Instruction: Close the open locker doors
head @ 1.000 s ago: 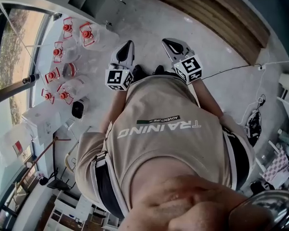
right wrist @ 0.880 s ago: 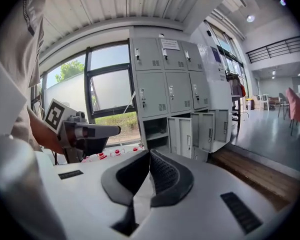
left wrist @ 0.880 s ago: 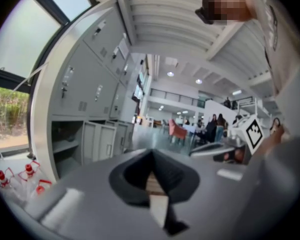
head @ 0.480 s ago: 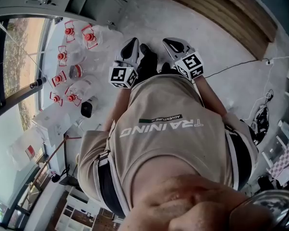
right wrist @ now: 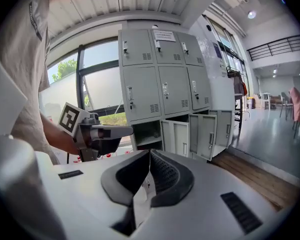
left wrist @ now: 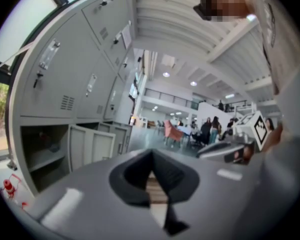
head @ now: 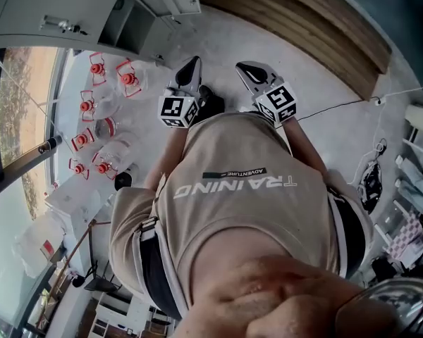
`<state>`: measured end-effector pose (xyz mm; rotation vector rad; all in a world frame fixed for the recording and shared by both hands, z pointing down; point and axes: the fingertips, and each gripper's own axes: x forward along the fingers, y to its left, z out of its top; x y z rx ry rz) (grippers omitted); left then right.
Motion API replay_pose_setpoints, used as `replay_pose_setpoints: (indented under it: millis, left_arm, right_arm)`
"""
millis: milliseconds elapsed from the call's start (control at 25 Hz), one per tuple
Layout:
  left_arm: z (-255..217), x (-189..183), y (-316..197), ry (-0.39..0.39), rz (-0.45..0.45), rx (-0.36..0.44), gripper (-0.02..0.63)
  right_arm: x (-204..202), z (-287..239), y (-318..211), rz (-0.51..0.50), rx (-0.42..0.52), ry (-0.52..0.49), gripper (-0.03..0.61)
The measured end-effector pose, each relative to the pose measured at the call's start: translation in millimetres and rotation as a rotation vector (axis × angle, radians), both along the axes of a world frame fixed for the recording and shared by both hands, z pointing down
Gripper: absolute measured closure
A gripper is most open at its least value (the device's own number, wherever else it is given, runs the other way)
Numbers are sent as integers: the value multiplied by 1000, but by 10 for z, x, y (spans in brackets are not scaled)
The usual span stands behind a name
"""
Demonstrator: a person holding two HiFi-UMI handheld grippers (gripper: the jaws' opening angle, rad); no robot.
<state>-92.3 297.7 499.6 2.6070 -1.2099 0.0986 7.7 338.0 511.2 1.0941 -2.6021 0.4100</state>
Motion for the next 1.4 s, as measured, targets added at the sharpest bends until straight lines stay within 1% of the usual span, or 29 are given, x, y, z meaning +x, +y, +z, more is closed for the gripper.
replay_pose_setpoints:
  millis: [120, 160, 280, 320, 400, 480, 640, 760, 880, 960, 1120, 1240, 1400]
  left_arm:
    - [-73, -110, -279, -7, 7, 27, 609]
    - [-84, -158, -359, -30, 15, 44, 609]
    - [-74, -217, -486, -156, 81, 131, 609]
    - [-61, -214, -518, -165, 104, 141, 609]
    - [-23, -217, -635, -111, 123, 118, 609]
    - [13, -243, -803, -57, 108, 83, 609]
    - [-3, -247, -978, -66, 94, 84, 609]
    - [31, -223, -1105, -52, 83, 60, 609]
    - [87, -241, -1225, -60, 56, 37, 609]
    - [104, -288, -1361, -73, 27, 28, 609]
    - [155, -396, -1708, -107, -73, -7, 609]
    - [137, -476, -1987, -92, -149, -35, 609]
    - [118, -489, -2387, -74, -224, -51, 609]
  right_arm:
    - [-52, -54, -360, 54, 28, 6, 565]
    - [-85, -90, -505, 74, 46, 9, 565]
    - [-193, -204, -865, 130, 87, 14, 565]
    - [-229, -232, -943, 138, 94, 15, 565]
    - [-285, -243, -1056, 138, 103, 28, 565]
    - [-306, -210, -1130, 137, 103, 49, 565]
    - [-264, -130, -1170, 147, 76, 61, 565]
    - [-194, -43, -1286, 154, 49, 55, 565]
    - [-183, 69, -1453, 128, 23, 42, 565]
    - [-201, 128, -1653, 101, 16, 23, 565]
    - [-190, 101, -2208, 59, 64, -16, 565]
    - [-214, 74, -2698, 7, 77, -25, 565]
    - [-264, 33, -3307, -80, 87, -34, 565]
